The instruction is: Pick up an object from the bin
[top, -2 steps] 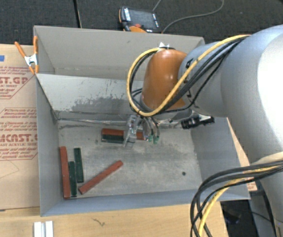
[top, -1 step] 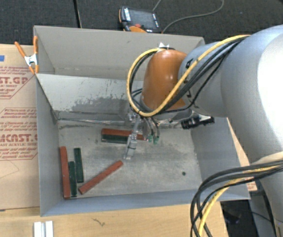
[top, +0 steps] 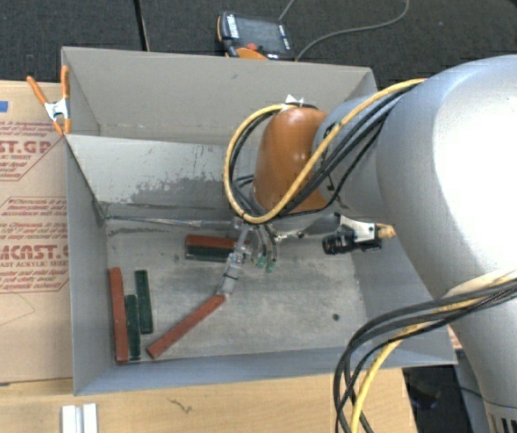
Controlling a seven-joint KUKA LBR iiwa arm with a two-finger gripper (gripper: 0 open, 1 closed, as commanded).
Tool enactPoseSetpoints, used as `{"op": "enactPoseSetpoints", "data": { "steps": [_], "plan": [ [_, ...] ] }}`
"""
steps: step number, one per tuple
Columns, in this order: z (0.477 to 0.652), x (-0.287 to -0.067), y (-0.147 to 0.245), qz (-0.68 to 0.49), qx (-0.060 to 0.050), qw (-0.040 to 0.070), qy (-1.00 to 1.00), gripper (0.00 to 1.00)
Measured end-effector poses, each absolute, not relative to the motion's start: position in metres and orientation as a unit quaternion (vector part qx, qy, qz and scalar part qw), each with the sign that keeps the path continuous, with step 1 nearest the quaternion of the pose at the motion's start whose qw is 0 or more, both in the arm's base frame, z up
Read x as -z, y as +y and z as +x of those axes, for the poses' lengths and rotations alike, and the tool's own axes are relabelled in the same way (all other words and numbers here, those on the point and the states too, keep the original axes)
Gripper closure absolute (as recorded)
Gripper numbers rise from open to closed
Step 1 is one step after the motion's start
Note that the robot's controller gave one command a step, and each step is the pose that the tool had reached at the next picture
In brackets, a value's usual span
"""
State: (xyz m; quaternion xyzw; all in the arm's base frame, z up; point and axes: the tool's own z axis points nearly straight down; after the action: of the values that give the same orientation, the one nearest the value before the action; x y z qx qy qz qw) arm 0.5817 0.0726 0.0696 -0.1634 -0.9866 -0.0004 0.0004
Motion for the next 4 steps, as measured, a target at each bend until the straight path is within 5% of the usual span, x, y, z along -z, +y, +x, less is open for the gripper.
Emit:
{"op": "enactPoseSetpoints", "data": {
  "steps": [1,2,3,4],
  "plan": [
    [0.582,-0.07,0.073,-0.163,0.0,0.0,-0.987,1.0],
    [0.582,-0.07,0.072,-0.163,0.0,0.0,-0.987,0.0],
    [0.582,-0.07,0.072,-0.163,0.0,-0.001,-0.987,1.0],
    [0.573,-0.198,0.022,-0.11,0.0,-0.005,-0.994,1.0]
  ]
}}
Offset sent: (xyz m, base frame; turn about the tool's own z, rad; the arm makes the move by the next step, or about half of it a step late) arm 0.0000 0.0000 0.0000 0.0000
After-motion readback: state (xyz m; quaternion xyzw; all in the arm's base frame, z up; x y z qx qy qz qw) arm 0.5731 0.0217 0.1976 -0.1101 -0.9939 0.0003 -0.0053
